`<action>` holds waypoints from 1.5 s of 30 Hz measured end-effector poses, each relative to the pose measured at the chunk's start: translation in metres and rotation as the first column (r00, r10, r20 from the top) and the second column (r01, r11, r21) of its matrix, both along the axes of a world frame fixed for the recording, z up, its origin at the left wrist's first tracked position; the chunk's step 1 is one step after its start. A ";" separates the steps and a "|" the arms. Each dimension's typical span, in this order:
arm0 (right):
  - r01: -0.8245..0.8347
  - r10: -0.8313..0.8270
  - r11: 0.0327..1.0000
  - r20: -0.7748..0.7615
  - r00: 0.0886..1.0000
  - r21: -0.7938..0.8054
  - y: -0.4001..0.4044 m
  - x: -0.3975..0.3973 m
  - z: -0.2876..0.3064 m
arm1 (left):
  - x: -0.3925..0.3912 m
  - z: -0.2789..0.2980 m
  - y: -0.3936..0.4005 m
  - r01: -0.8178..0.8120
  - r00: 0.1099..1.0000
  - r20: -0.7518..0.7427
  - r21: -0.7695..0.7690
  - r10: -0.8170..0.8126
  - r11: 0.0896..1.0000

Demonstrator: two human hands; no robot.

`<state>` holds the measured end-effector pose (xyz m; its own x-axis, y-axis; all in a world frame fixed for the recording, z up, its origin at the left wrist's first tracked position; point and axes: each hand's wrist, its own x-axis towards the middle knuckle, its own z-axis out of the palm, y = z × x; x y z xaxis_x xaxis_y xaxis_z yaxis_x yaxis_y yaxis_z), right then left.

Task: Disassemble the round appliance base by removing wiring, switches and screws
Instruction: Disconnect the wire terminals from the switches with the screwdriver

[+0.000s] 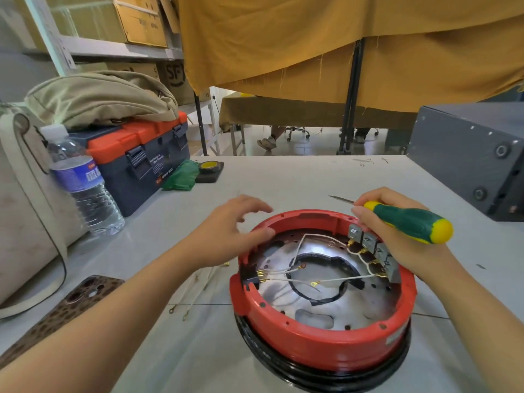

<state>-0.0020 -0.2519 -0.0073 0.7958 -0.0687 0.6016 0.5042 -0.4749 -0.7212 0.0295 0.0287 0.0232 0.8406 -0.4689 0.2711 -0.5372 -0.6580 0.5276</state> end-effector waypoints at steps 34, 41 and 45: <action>0.106 -0.162 0.879 0.082 0.983 0.465 0.000 -0.013 0.022 | 0.007 0.001 -0.054 -0.399 0.902 0.390 0.597 0.183 0.696; 0.115 -0.191 0.886 0.126 0.974 0.450 0.000 -0.014 0.022 | 0.015 0.004 -0.083 -0.165 0.964 0.266 0.603 -0.002 0.781; 0.150 -0.217 0.916 0.146 0.965 0.372 0.000 -0.015 0.020 | 0.026 -0.001 -0.096 0.130 0.972 0.096 0.540 -0.215 0.831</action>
